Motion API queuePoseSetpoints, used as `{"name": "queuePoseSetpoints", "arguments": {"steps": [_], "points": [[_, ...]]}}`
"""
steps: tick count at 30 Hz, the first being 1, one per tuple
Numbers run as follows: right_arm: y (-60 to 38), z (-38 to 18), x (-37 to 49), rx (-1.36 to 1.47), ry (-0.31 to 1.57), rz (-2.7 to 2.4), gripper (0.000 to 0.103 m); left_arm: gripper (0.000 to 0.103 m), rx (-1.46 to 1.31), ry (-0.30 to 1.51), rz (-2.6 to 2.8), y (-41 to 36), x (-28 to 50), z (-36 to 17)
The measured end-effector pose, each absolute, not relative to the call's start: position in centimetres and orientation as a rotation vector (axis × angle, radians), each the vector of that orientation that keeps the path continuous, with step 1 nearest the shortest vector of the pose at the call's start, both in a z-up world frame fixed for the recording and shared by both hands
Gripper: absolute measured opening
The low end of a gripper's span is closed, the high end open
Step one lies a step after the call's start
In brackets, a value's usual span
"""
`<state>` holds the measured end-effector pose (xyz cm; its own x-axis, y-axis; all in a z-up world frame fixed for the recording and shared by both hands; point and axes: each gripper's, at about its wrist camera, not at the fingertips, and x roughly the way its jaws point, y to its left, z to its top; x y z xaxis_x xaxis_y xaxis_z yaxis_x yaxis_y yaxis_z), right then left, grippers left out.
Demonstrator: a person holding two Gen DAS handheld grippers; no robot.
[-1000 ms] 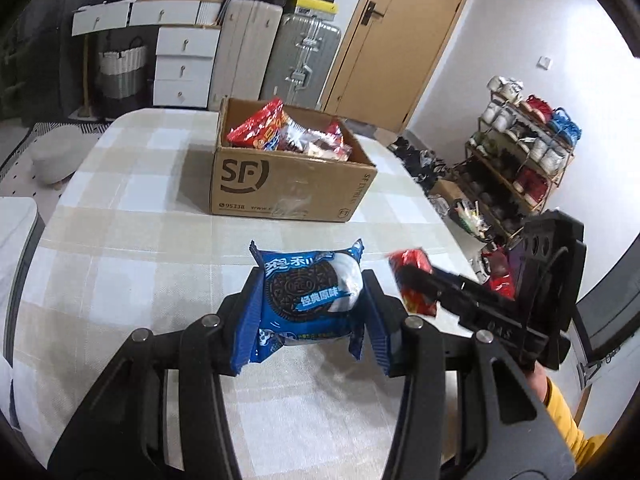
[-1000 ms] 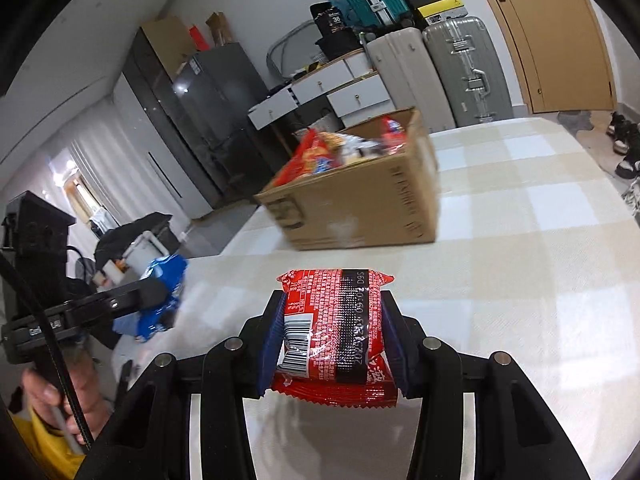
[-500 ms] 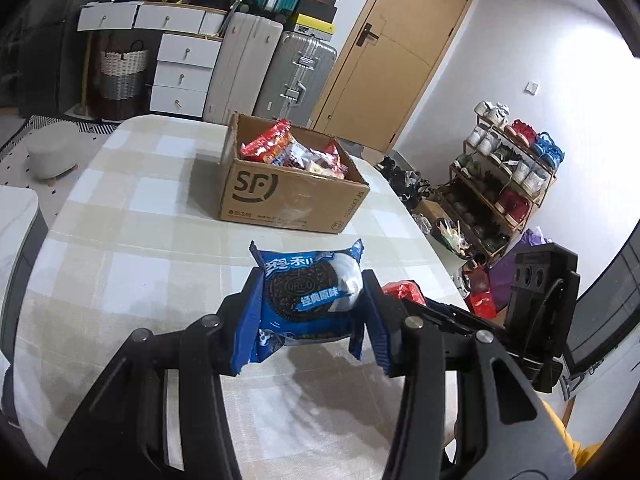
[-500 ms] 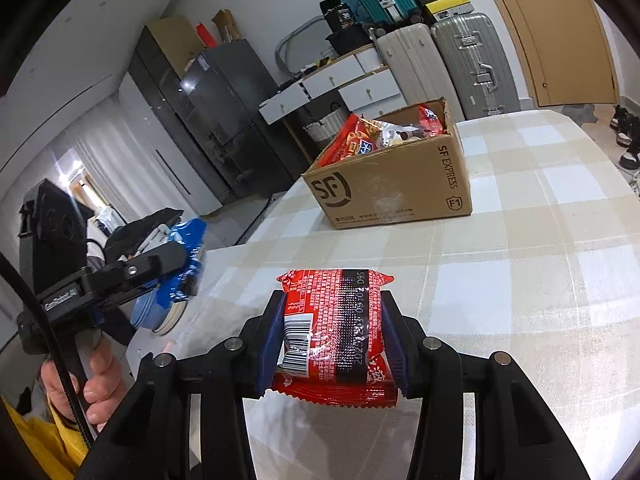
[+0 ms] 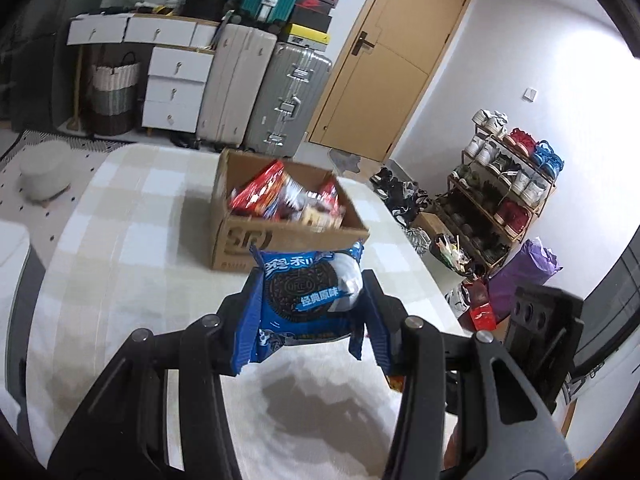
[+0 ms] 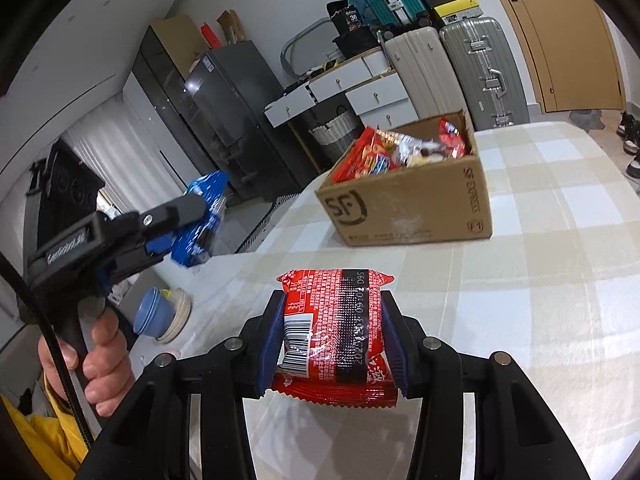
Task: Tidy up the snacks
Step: 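Carry both packs over the box and lower them in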
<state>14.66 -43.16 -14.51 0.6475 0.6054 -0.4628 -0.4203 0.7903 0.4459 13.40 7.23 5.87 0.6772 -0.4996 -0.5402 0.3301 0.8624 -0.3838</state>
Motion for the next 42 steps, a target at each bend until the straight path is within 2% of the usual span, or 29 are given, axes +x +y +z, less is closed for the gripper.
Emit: {"name": "queuePoseSetpoints", "arguments": {"steps": [9,22,30,42], "points": [[-46.7,-8.8,19.2,0.293,0.559,0.51,0.046,0.044,-0.251,0.712,-0.465,2.6,23.7,7.9],[-47.0,-1.1,32.4,0.287,0.56,0.537,0.046,0.044,-0.181,0.725,-0.438,-3.5,35.3,8.0],[-45.1,-4.0,39.7,0.258,0.717,0.528,0.046,0.044,-0.138,0.766,-0.439,-5.1,38.3,4.7],[-44.5,-8.0,42.5,0.213,0.816,0.488,0.046,0.044,-0.083,0.817,-0.452,-7.0,41.5,0.0]]}}
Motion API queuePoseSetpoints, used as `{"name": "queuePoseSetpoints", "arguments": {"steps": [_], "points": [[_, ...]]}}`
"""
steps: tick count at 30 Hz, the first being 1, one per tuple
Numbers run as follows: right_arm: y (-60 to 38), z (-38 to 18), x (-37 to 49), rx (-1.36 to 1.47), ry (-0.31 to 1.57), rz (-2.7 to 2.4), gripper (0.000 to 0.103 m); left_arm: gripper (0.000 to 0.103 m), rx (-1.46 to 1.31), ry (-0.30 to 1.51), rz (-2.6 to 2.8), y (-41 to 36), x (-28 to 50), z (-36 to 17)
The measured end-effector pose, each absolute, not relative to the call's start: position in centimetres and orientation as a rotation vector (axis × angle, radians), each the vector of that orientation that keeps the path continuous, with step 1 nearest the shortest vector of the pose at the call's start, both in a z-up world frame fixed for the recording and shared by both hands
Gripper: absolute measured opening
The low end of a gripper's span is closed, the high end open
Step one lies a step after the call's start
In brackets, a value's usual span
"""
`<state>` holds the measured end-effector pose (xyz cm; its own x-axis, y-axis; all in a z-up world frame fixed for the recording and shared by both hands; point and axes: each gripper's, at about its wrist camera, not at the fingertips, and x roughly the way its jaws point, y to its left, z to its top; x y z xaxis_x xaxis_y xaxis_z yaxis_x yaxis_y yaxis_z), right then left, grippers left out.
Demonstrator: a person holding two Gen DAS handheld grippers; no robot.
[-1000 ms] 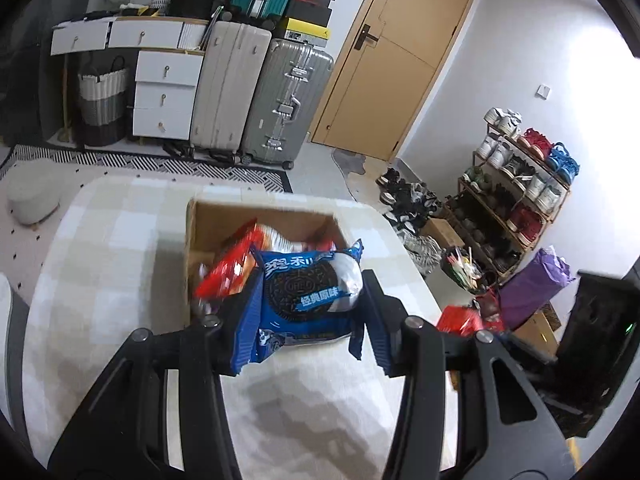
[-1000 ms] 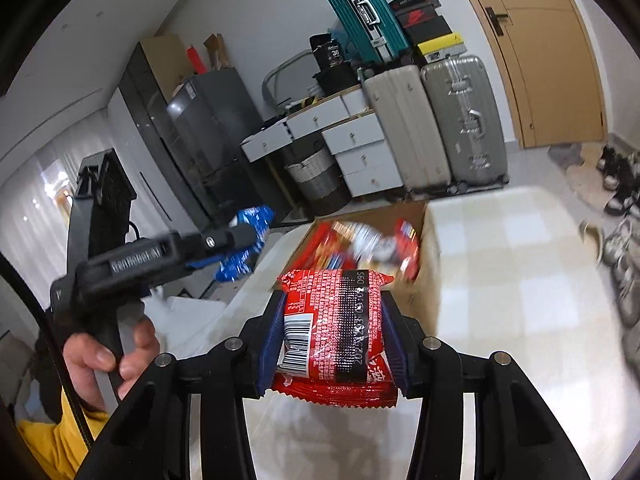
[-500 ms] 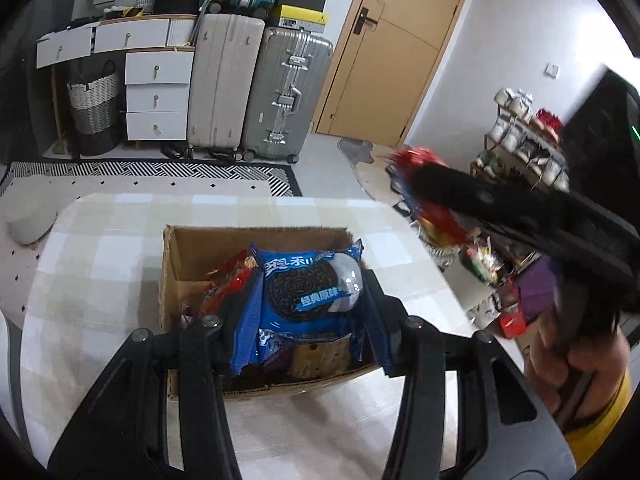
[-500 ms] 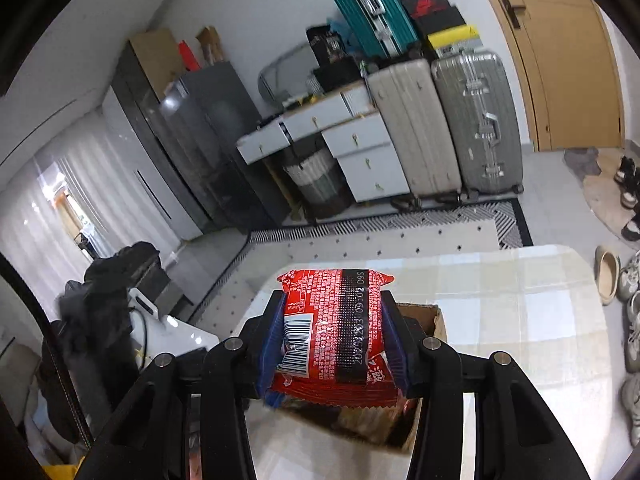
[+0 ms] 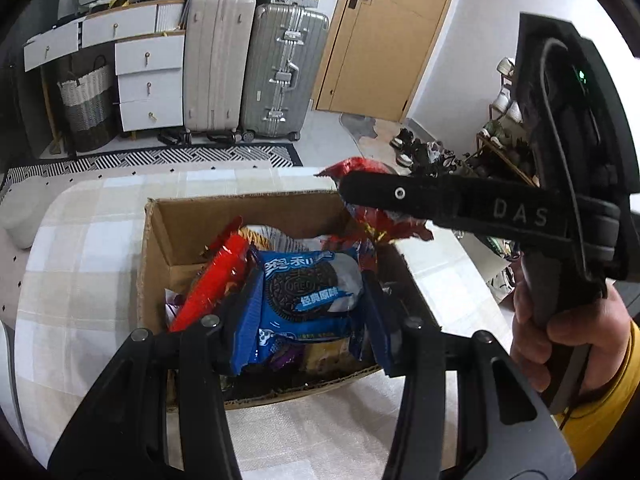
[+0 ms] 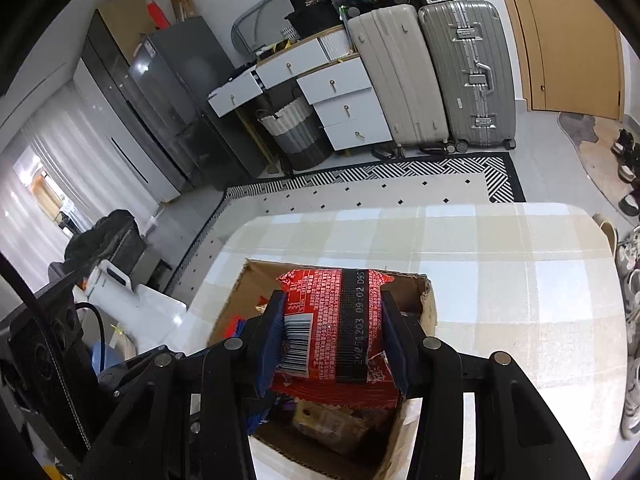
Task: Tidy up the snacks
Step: 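Carry both packs over the box and lower them in, then open both grippers and withdraw them from the box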
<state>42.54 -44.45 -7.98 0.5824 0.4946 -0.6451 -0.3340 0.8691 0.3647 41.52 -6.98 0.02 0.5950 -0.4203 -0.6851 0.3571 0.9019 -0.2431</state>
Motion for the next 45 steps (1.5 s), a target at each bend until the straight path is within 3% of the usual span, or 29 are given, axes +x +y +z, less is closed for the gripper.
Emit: {"name": "queuePoseSetpoints", "arguments": {"steps": [19,24,29,40,45], "points": [[-43.0,-9.6,43.1,0.204,0.847,0.491,0.046,0.045,-0.126,0.796,-0.451,-4.1,40.7,-1.1],[-42.3,-9.7,43.2,0.179,0.859,0.497,0.046,0.053,-0.148,0.757,-0.449,-2.6,39.3,0.0],[-41.7,-9.5,43.1,0.159,0.842,0.48,0.052,0.054,-0.156,0.749,-0.441,-1.3,38.4,1.0],[-42.8,-6.5,39.9,0.17,0.77,0.462,0.052,0.062,-0.132,0.693,-0.384,-0.3,33.3,4.0],[-43.3,-4.1,35.8,0.157,0.693,0.475,0.053,0.073,-0.116,0.657,-0.356,0.0,29.8,5.9]]}}
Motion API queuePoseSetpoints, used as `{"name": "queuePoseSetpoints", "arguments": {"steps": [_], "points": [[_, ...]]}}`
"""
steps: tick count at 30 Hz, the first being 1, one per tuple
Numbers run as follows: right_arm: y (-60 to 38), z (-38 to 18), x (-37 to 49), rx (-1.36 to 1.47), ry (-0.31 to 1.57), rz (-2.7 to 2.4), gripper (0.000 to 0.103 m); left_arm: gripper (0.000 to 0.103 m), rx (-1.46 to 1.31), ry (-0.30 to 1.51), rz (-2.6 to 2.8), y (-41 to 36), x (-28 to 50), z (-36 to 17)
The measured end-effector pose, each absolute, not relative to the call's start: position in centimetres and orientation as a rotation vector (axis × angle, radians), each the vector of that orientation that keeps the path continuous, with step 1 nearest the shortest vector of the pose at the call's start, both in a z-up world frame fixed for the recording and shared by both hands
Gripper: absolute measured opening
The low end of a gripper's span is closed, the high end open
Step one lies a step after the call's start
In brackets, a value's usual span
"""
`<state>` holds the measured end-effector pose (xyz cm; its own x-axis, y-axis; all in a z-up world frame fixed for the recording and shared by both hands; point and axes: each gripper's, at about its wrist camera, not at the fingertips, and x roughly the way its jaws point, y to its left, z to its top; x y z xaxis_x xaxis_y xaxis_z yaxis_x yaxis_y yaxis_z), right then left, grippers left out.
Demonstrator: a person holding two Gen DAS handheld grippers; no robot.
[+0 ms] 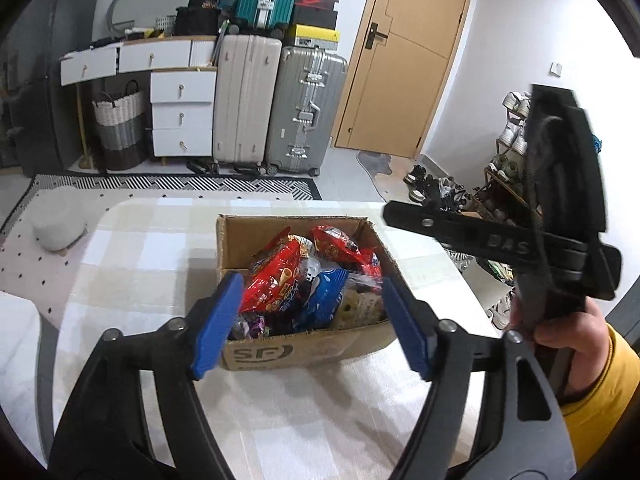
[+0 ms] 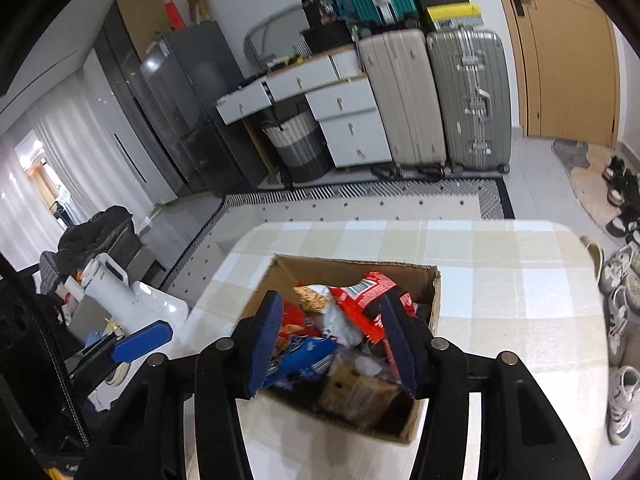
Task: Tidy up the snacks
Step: 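Open both grippers and withdraw them from the box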
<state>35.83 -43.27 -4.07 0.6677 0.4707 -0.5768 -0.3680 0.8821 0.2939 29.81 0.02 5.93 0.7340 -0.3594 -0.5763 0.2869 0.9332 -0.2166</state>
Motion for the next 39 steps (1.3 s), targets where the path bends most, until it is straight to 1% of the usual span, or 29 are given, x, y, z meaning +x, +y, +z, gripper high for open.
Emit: {"name": "queuePoseSetpoints", "arguments": {"steps": [1,3,5,7,8,9,11,14,17,18,20,21,22,23,26,30,34,39], "points": [[-43.4,-3.6,34.9,0.156,0.676,0.477,0.055,0.076,-0.113,0.646,-0.345,0.1,29.0,6.4],[-43.8,-2.5,32.6,0.151,0.63,0.488,0.065,0.079,-0.106,0.631,-0.33,0.3,27.3,7.5],[-43.9,-1.4,30.4,0.12,0.592,0.492,0.068,0.08,-0.084,0.614,-0.3,0.4,25.6,8.4],[-44.3,-0.7,27.9,0.101,0.542,0.496,0.068,0.08,-0.073,0.597,-0.283,0.5,23.9,9.0],[-44.6,-0.3,26.7,0.095,0.511,0.499,0.073,0.08,-0.071,0.585,-0.275,0.7,22.9,9.3],[-44.9,0.0,25.1,0.089,0.475,0.5,0.084,0.08,-0.068,0.579,-0.271,0.8,22.1,9.7],[-45.4,0.5,22.1,0.078,0.403,0.499,0.089,0.082,-0.064,0.563,-0.26,1.4,20.3,10.5],[-45.6,0.9,18.2,0.056,0.331,0.499,0.092,0.085,-0.055,0.527,-0.239,1.9,16.9,11.5],[-46.1,1.1,14.4,0.06,0.246,0.491,0.098,0.086,-0.043,0.496,-0.227,2.4,13.8,12.4],[-46.3,1.1,13.4,0.063,0.229,0.491,0.102,0.086,-0.04,0.489,-0.221,2.4,13.1,12.6],[-46.6,1.0,11.1,0.068,0.185,0.486,0.102,0.089,-0.034,0.471,-0.209,2.7,11.0,13.0],[-46.8,0.8,10.1,0.07,0.168,0.485,0.102,0.093,-0.034,0.46,-0.208,2.8,10.1,13.2],[-46.9,0.5,9.5,0.068,0.162,0.484,0.102,0.101,-0.033,0.445,-0.204,3.0,9.1,13.2],[-47.0,-0.1,8.5,0.065,0.153,0.483,0.102,0.103,-0.032,0.431,-0.187,3.3,7.9,13.4],[-47.2,-2.0,6.5,0.05,0.134,0.47,0.102,0.103,-0.049,0.364,-0.154,4.4,4.7,13.6],[-47.9,-4.7,5.4,0.053,0.118,0.432,0.102,0.103,0.008,0.287,-0.05,5.4,1.3,12.8],[-48.3,-7.3,5.5,0.033,0.116,0.361,0.102,0.103,0.031,0.296,-0.008,6.3,0.5,10.7],[-48.5,-10.3,6.5,0.016,0.134,0.307,0.102,0.103,0.037,0.328,-0.008,7.1,3.3,6.7]]}}
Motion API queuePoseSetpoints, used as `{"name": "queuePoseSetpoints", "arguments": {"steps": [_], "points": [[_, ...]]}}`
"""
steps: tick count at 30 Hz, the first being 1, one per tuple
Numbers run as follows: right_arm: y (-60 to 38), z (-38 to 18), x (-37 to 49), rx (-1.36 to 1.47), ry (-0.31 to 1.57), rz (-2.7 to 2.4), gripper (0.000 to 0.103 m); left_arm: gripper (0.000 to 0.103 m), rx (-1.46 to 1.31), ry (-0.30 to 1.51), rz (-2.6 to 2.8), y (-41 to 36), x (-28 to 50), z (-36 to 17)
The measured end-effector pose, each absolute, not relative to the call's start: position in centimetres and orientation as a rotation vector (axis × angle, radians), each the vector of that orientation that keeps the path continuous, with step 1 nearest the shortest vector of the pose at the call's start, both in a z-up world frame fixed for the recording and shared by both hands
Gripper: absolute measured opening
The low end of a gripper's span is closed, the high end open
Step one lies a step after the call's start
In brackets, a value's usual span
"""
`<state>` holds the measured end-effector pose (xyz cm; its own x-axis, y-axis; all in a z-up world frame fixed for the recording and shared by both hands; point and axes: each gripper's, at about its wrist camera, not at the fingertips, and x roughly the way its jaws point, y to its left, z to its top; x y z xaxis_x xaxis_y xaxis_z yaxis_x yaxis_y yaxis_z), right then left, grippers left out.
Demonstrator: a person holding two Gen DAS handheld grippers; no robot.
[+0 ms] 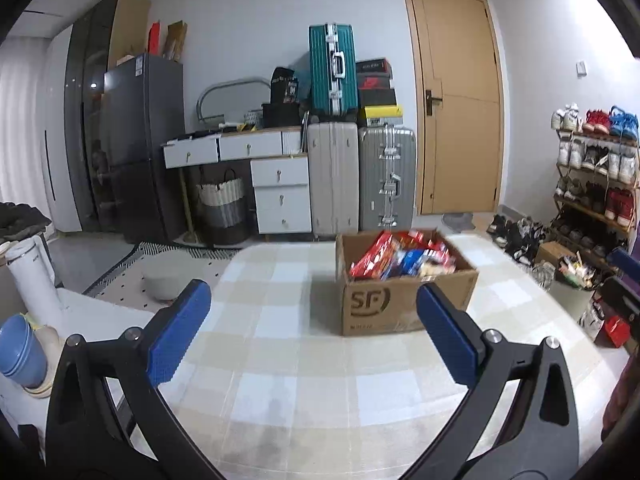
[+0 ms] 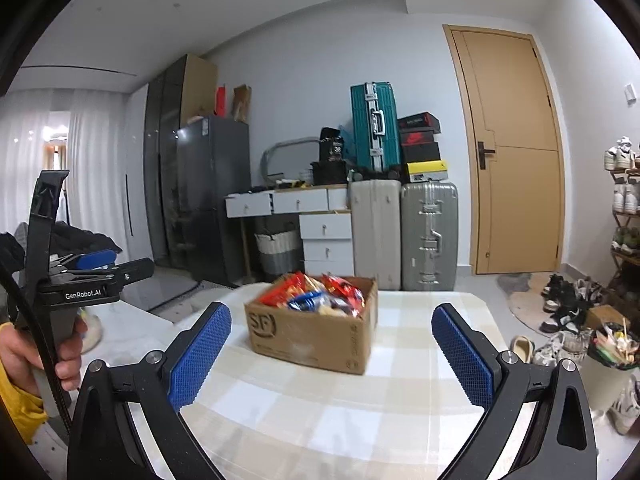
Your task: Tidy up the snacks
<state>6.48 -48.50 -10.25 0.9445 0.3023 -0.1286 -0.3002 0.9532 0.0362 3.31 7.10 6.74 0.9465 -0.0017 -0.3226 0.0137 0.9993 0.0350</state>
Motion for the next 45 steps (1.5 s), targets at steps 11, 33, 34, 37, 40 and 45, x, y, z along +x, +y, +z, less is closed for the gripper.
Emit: {"name": "queuePoseSetpoints", "arguments": {"steps": [11,33,34,37,40,45], "points": [[-47.9,-16.3,10.4,-0.009,0.164,0.282,0.102,0.103,0.016,0.479,0.008,7.2,10.8,-3.7],[-46.9,-18.3,12.3,-0.027,0.194,0.339,0.102,0.103,0.053,0.35,-0.009,5.9,11.2,-5.9],[-47.0,-18.3,12.3,-0.019,0.195,0.341,0.102,0.103,0.053,0.347,-0.011,5.9,11.2,-5.9],[-47.0,-18.3,12.3,-0.012,0.21,0.34,0.102,0.103,0.057,0.329,-0.012,5.6,10.9,-5.8],[-46.9,-18.4,12.3,-0.019,0.213,0.34,0.102,0.103,0.063,0.321,-0.016,5.5,10.8,-5.8],[-46.9,-18.4,12.2,-0.023,0.207,0.335,0.102,0.103,0.049,0.329,-0.021,5.7,11.1,-6.0]]}}
